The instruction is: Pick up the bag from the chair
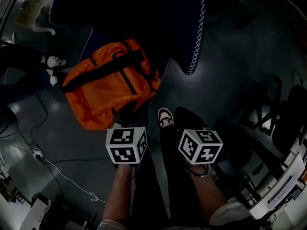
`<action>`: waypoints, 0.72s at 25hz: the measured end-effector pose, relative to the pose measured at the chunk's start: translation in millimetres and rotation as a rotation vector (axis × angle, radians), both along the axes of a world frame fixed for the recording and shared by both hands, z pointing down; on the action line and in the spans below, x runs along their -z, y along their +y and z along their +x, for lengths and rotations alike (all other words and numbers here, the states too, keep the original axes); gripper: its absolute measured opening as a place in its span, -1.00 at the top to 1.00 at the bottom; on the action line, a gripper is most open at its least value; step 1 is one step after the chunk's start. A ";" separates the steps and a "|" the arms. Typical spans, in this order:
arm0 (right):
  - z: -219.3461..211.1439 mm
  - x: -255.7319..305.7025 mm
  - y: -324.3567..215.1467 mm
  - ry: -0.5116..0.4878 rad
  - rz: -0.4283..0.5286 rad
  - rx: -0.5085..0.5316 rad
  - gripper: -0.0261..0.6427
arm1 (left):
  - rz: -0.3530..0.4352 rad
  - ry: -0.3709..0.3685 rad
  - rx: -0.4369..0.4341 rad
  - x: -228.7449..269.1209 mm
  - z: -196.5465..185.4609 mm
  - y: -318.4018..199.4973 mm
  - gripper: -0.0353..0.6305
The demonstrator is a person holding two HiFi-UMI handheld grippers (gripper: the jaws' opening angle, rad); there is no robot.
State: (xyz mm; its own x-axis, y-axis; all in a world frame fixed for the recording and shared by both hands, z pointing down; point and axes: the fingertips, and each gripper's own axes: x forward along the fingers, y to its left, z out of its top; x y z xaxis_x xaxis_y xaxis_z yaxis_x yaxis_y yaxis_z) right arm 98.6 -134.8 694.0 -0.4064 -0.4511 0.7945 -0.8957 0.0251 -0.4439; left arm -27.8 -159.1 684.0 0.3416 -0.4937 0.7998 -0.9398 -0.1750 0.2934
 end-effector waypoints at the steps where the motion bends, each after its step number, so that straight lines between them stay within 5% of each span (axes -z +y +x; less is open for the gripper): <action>1: 1.4 -1.0 -0.3 0.001 -0.001 -0.004 0.83 | -0.001 -0.006 -0.015 -0.9 1.6 -1.3 0.48; 7: 6.9 -6.8 -2.2 -0.002 -0.013 -0.025 0.83 | -0.004 -0.099 -0.131 -6.6 5.7 -7.6 0.24; 13: 11.2 -12.3 -3.9 -0.005 -0.026 -0.036 0.83 | 0.003 -0.319 -0.295 -18.5 2.2 -16.4 0.06; 18: 20.0 -21.0 -4.0 0.001 -0.044 -0.051 0.83 | 0.010 -0.418 -0.445 -33.4 13.0 -30.1 0.06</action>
State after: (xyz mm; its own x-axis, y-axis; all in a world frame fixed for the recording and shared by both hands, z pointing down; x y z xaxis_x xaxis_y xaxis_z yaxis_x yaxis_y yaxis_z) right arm 118.6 -138.7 714.9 -0.3825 -0.4361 0.8146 -0.8959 -0.0404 -0.4423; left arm -14.7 -189.2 717.3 0.1749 -0.3838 0.9067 -0.8108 -0.5786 -0.0885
